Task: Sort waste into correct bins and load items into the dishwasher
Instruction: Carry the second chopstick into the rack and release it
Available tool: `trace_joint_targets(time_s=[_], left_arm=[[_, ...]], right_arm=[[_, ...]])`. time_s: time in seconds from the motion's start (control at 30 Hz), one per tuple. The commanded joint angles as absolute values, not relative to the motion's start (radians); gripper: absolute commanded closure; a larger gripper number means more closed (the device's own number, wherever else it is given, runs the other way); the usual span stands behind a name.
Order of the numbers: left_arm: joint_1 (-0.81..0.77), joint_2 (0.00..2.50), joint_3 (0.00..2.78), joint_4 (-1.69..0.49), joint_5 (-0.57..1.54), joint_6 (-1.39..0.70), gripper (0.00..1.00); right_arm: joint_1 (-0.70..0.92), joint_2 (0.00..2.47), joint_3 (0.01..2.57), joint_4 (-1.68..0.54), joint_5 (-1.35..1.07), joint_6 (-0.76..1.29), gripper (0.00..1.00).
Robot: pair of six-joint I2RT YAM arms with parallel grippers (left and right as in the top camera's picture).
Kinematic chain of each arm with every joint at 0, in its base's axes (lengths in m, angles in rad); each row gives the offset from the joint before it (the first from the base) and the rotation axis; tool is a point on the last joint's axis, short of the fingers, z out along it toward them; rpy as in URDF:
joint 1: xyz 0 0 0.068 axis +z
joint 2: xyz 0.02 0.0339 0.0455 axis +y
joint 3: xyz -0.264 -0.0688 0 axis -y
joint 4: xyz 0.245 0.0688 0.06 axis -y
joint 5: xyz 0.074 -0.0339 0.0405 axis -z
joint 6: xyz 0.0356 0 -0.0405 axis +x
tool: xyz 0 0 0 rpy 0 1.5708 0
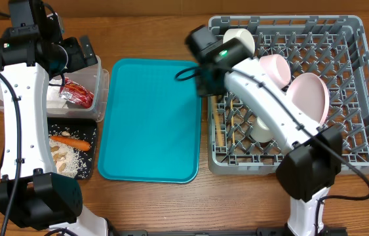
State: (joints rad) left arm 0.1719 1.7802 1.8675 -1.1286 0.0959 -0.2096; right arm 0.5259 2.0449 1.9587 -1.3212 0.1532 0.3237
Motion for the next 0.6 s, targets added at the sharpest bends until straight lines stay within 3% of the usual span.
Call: trace_joint_targets(time_s=[0.0,0.57], left_arm=[[0.170,1.760,1.887,-1.126,0.089,-0.217,0.00],[0.170,1.760,1.887,-1.126,0.089,-0.217,0.00]], right_arm=[[0.464,2.031,1.966,-1.359,0.164,0.186,0.96],[0.360,2.033,1.826,-1.277,0.148,0.212,0.96]])
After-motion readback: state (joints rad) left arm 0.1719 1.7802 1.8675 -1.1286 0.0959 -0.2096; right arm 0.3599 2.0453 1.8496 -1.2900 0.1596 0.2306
